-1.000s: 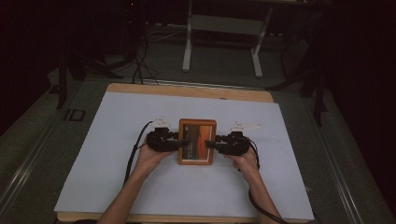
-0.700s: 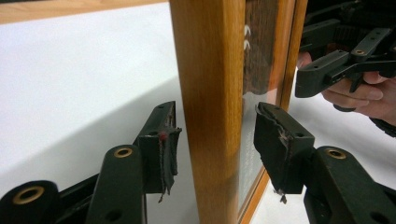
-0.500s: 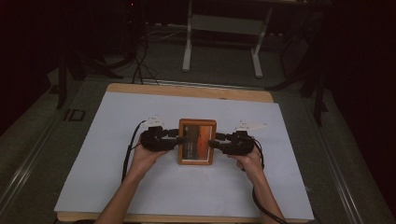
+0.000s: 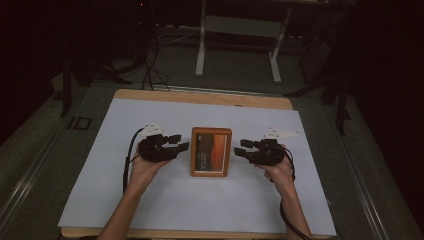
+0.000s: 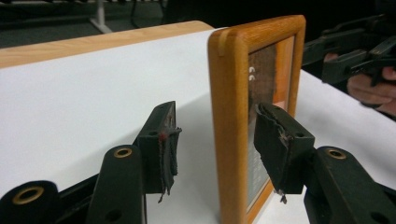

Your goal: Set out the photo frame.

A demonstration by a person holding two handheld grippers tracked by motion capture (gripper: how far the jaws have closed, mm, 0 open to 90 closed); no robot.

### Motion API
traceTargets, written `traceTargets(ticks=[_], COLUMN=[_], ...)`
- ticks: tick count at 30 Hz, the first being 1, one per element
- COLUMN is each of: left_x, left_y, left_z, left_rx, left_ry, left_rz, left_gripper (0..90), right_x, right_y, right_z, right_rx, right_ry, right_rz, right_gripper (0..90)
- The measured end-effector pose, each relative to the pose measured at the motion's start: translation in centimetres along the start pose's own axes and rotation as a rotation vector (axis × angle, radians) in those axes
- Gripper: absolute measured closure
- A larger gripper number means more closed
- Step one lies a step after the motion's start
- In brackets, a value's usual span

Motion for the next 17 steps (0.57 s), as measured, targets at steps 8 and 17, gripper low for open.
traceTargets(ticks=[8,17], left_x=[-0.8,-0.5], left_y=[1.8,4.9], left_z=[-0.9,-4.0], left_rx=[0.028,0.038], left_ry=[0.053,0.206], left_rz=[0.12,0.317], left_gripper=[49.7,47.3], right_x=[-1.5,-1.9], right_y=[-2.0,-4.8], right_z=[-1.2,-4.1], right_rx=[-0.016,0.026], right_ry=[0.085,0.22], right_rz=[-0.137,-0.28], right_gripper=[47.6,45.6])
Point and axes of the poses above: each handheld gripper's, and its own axes: x roughly forward along the jaws, z roughly out of its top, y roughly to its left, the point moved 9 cm from there along x, roughly forward along the jaws, and after that the axes turned 6 degrees about z, right-handed, at the moved point
